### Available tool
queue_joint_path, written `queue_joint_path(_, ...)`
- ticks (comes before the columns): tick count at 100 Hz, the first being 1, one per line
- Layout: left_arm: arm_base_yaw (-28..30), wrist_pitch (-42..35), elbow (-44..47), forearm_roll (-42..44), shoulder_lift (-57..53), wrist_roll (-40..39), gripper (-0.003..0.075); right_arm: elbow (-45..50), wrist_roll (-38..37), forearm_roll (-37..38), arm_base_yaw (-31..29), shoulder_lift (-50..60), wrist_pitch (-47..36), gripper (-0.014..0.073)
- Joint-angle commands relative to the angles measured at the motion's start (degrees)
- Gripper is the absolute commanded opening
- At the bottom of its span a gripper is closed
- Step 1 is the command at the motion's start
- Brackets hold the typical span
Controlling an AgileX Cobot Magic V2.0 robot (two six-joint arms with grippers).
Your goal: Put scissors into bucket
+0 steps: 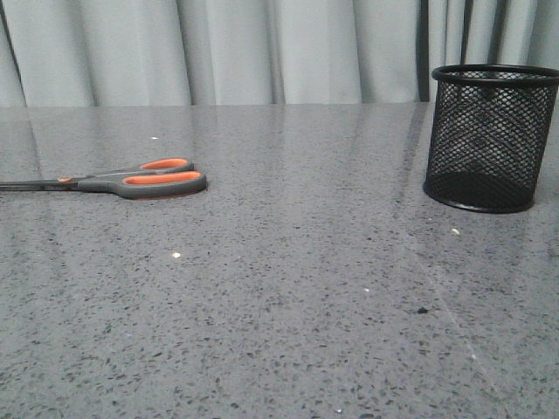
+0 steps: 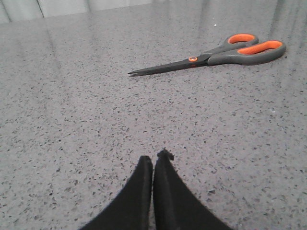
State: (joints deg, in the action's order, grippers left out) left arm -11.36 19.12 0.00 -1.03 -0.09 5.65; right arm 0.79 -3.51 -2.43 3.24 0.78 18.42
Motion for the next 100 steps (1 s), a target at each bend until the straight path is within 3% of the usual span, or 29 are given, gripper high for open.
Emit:
queue_joint_path(1,0.11,-2.49,2.28,-0.10,-1.60,-0.47,-0.0020,0.23,0.22,0.77,-0.27,1.05,-1.44,-0.0057)
queue_joint_path(17,0.11,-2.49,2.28,4.49,-1.60,-0.38,-0.0020,0.23,0.33,0.77,-0.27,1.05,-4.09,-0.0057)
queue_joint_path(27,0.11,-2.49,2.28,5.47,-1.60,-0.38,-0.0020,0.23,0.33,-0.85,-0.27,1.05,-12.91,-0.0057)
queue_joint_path(38,0.11,-3.31,2.28,5.81,-1.60,-0.38,-0.0020,0.23,0.33,-10.92,-0.27,1.05,-21.73,-0.0057)
queue_joint_path(46,0.11,-9.78,2.28,5.02,-1.60,-0.38,-0.0020,0.23,0.33,-16.14,-0.27,1.05,-26.27,-0.0057)
queue_joint_path(65,-0.24,-33.68,2.18,-21.56,-1.60,-0.86,-0.0020,0.23,0.33,-16.48,-0.27,1.05,-29.76,-0.0057)
queue_joint_path(74,-0.24,-37.19,1.89,-33.34,-1.60,-2.23,-0.0020,-0.20,0.33,-17.31,-0.27,1.05,-30.03,-0.0057)
queue_joint_path(85,-0.24,-35.41,1.00,-37.77,-1.60,-2.23,-0.0020,-3.33,0.33,-17.31,-0.27,0.74,-27.77,-0.0057)
queue_joint_path(100,-0.24,-17.03,-5.48,-35.18,0.67,-1.44,-0.0020,-12.79,0.33,-10.38,-0.27,-3.29,-15.65,-0.0057)
